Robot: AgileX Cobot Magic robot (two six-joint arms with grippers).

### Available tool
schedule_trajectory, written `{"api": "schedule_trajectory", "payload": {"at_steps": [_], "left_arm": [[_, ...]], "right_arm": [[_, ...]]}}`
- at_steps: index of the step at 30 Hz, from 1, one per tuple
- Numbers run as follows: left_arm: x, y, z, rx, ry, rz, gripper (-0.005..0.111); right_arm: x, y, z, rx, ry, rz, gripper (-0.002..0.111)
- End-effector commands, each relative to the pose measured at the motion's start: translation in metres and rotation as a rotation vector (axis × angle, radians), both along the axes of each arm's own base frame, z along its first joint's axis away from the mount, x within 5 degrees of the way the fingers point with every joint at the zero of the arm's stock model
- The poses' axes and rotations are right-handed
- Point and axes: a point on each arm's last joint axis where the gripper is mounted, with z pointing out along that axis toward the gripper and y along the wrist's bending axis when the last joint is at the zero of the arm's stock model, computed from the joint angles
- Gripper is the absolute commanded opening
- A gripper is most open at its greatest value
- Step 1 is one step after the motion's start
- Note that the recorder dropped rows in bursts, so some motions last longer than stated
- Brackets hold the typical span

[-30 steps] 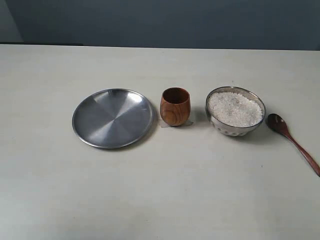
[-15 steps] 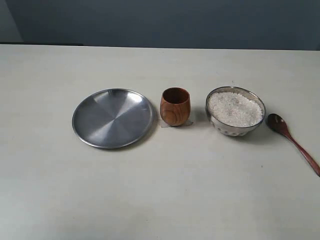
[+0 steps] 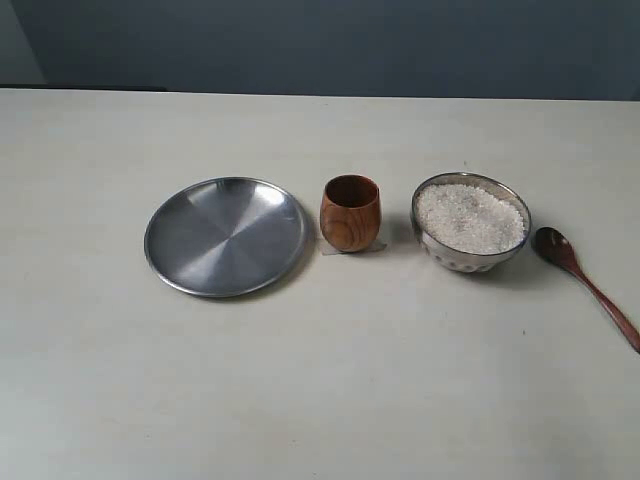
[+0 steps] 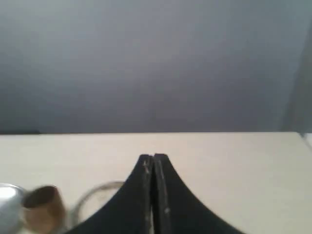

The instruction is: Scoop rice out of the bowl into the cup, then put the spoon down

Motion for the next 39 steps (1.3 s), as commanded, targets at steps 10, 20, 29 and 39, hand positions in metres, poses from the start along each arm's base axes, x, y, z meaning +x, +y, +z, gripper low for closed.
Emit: {"api": "schedule_trajectory", "payload": {"at_steps": [10,20,29,39], "left_arm": [[0.127,-0.005,-0.023,0.248,0.648,-0.151,0.000],[0.156,-0.009,-0.047,0.261,0.726,-0.226,0.000],[0.159,-0.009,-0.049,0.319,0.706,-0.242,0.000],[0.187,-0.018,-0.083,0.241,0.786,-0.357,0.000]], "right_arm": [[0.088,-0.008,-0.003,-0.299,0.505,-0.164,-0.001],[0.142,0.004,-0.053,-0.309,0.787,-0.121,-0.001],[0.180,0.001,-0.103,-0.246,0.983,-0.129,-0.001],[0.199,-0.010,-0.133,-0.092,1.039,-0.055,-0.001]]}}
